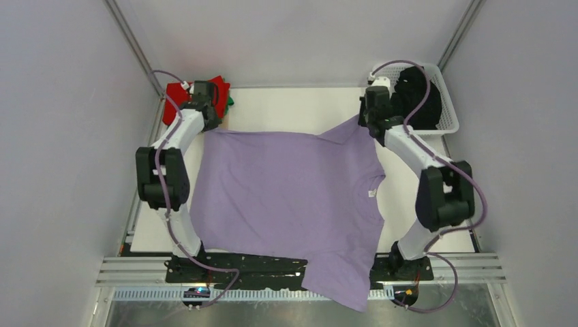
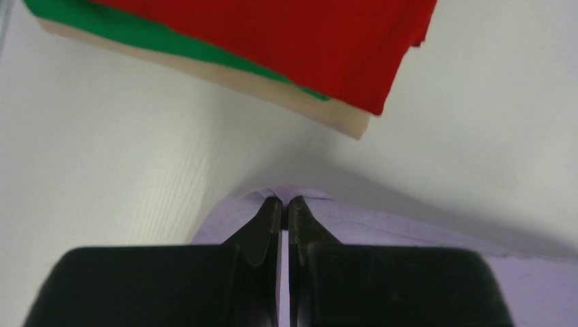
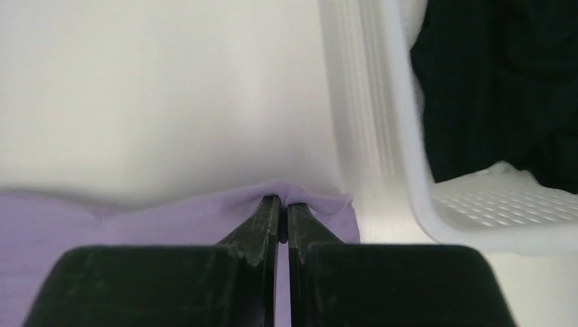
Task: Fold and stack the t-shirts
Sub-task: Flatten out the tshirt
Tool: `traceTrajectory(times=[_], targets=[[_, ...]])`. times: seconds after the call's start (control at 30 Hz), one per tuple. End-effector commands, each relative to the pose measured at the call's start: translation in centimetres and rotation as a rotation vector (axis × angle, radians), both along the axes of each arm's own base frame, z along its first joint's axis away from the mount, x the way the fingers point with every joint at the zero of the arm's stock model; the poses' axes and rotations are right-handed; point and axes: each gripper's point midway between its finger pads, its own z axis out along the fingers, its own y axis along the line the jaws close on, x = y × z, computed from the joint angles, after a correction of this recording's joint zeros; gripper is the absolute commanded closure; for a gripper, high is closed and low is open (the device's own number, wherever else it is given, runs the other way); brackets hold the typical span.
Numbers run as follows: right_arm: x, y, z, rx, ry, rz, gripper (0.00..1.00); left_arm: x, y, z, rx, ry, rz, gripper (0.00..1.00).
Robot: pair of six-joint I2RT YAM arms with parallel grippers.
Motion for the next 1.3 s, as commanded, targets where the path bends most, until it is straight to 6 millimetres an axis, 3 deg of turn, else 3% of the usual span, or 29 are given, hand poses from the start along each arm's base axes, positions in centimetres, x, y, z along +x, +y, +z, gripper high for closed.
traceTrajectory(times=[0.0, 0.13, 0.23, 0.27, 0.3, 0.33, 0.37, 0.4, 0.43, 0.47, 0.5, 0.57, 0.6, 0.63, 0.67, 0.7, 0.73, 0.77, 0.8, 0.83, 0.87, 0.9, 0.97, 1.03, 1.17, 1.27], targets=[[6.8, 2.4, 0.7, 0.122, -0.083, -0.006, 0.95, 3.7, 1.3, 0.7, 0.041, 0.006, 0.048, 1.00], [10.6, 3.8, -3.1, 0.139, -0.003, 0.003, 0.95, 5.9, 1.3, -1.1, 0.017, 0.074, 0.050, 1.00], [12.7, 4.2, -4.8, 0.159, 0.021, -0.023, 0.94, 7.5, 1.7, -0.8, -0.010, 0.087, 0.082, 1.00], [13.8, 4.4, -5.1, 0.163, 0.028, -0.029, 0.92, 7.6, 2.0, -1.1, -0.020, 0.105, 0.099, 0.95], [14.4, 4.6, -6.6, 0.168, 0.051, -0.038, 0.91, 8.1, 2.1, -1.2, -0.031, 0.105, 0.107, 0.88], [15.3, 4.7, -5.5, 0.175, 0.034, -0.041, 0.89, 8.4, 2.2, -1.3, -0.044, 0.104, 0.112, 0.77], [15.9, 4.8, -6.8, 0.176, 0.056, -0.048, 0.86, 8.8, 2.3, -1.3, -0.051, 0.095, 0.117, 0.65], [16.6, 4.9, -5.5, 0.180, 0.042, -0.054, 0.82, 9.0, 2.3, -1.2, -0.057, 0.086, 0.123, 0.49], [16.9, 4.9, -6.5, 0.181, 0.061, -0.062, 0.67, 9.0, 2.4, -0.7, -0.064, 0.072, 0.133, 0.30], [17.2, 4.9, -5.5, 0.185, 0.056, -0.060, 0.55, 9.0, 2.5, -0.2, -0.067, 0.061, 0.139, 0.10], [17.3, 5.1, -5.4, 0.190, 0.060, -0.058, 0.33, 8.9, 2.5, 0.4, -0.068, 0.047, 0.144, 0.02], [17.0, 5.2, -4.0, 0.203, 0.052, -0.041, 0.07, 8.5, 2.5, 2.0, -0.075, 0.014, 0.144, 0.01], [16.6, 5.6, -4.3, 0.210, 0.065, -0.019, 0.04, 8.2, 2.4, 2.9, -0.081, -0.003, 0.144, 0.00], [16.1, 6.1, -2.9, 0.227, 0.052, 0.012, 0.00, 7.7, 2.3, 3.6, -0.087, -0.015, 0.141, 0.00], [15.4, 6.3, -3.7, 0.233, 0.071, 0.027, 0.02, 7.2, 2.2, 4.3, -0.092, -0.025, 0.138, 0.00], [14.7, 7.0, -2.3, 0.261, 0.060, 0.068, 0.04, 6.5, 2.0, 5.0, -0.096, -0.038, 0.135, 0.00], [13.7, 7.2, -3.5, 0.279, 0.092, 0.080, 0.04, 5.8, 1.9, 5.5, -0.096, -0.047, 0.132, 0.00], [12.8, 7.9, -2.1, 0.309, 0.082, 0.113, 0.04, 5.0, 1.8, 6.2, -0.095, -0.056, 0.127, 0.00], [11.5, 8.4, -3.9, 0.337, 0.128, 0.128, 0.04, 4.0, 1.6, 7.0, -0.094, -0.068, 0.122, 0.00], [10.5, 9.2, -2.9, 0.375, 0.125, 0.171, 0.04, 3.0, 1.4, 6.8, -0.093, -0.061, 0.115, 0.00], [9.1, 9.6, -4.9, 0.404, 0.169, 0.174, 0.04, 2.0, 1.1, 7.1, -0.093, -0.067, 0.106, 0.00], [8.1, 10.4, -4.1, 0.437, 0.165, 0.208, 0.04, 1.0, 0.6, 6.9, -0.099, -0.064, 0.094, 0.00], [5.5, 11.4, -6.8, 0.491, 0.237, 0.229, 0.04, -0.8, -0.8, 6.7, -0.129, -0.073, 0.051, 0.00], [4.5, 12.5, -7.7, 0.539, 0.260, 0.253, 0.05, -2.8, -2.7, 5.1, -0.185, -0.053, -0.004, 0.00], [4.2, 14.3, -9.6, 0.599, 0.304, 0.290, 0.05, -5.7, -6.4, 2.9, -0.298, -0.024, -0.112, 0.00], [5.0, 14.7, -11.1, 0.604, 0.324, 0.280, 0.03, -7.8, -7.7, 1.1, -0.319, 0.024, -0.143, 0.00]])
